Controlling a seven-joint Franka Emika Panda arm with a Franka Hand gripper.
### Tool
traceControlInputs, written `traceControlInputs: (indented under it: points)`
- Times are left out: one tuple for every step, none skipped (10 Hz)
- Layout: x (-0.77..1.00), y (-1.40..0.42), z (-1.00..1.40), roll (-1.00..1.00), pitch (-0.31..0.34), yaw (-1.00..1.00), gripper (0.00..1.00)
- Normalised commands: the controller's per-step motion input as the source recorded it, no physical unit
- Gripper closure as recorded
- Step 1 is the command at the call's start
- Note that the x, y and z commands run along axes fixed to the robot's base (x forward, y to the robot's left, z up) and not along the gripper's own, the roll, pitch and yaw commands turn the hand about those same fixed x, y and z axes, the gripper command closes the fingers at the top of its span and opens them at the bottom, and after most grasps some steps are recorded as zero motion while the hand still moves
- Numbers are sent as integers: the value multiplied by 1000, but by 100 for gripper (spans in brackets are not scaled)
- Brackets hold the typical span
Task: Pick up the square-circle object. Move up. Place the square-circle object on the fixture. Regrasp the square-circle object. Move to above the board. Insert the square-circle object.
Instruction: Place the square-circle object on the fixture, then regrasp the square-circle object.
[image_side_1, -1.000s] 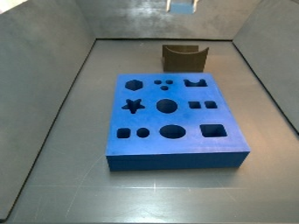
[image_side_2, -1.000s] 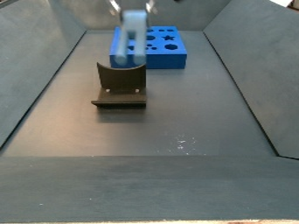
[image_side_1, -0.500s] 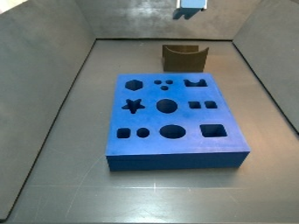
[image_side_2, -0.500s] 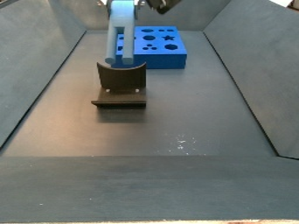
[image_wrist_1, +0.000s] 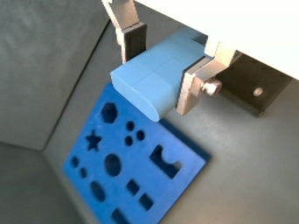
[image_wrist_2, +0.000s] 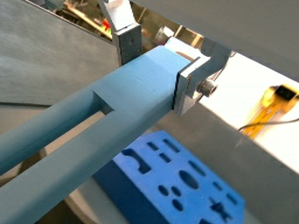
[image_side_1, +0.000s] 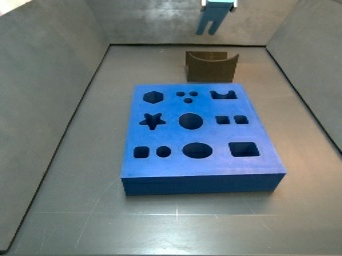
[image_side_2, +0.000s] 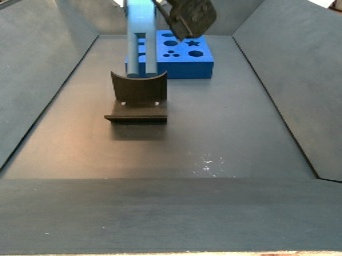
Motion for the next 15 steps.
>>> traceControlInputs:
  points:
    - [78, 41, -14, -345, 108, -119, 100]
    - [67, 33, -7, -227, 84, -136, 100]
    - [89, 127, -1000, -160, 31, -242, 100]
    - [96, 126, -1000, -149, 16, -238, 100]
    - [110, 122, -1000, -142, 1, -220, 100]
    - [124, 111, -1000, -114, -44, -166, 100]
    - [132, 107, -1000, -93, -74, -134, 100]
    - [127, 88, -886, -78, -98, -105, 100]
    - [87, 47, -586, -62, -124, -53, 100]
    - [73, 35, -470, -62, -129, -33, 100]
    - [64, 19, -247, -61, -133, 3, 100]
    - [0, 0, 0, 0, 0, 0, 0]
    - [0, 0, 1000, -17, -41, -5, 0]
    - [0, 0, 1000, -16, -41, -5, 0]
    - [-20, 7, 1000, -3, -32, 22, 0]
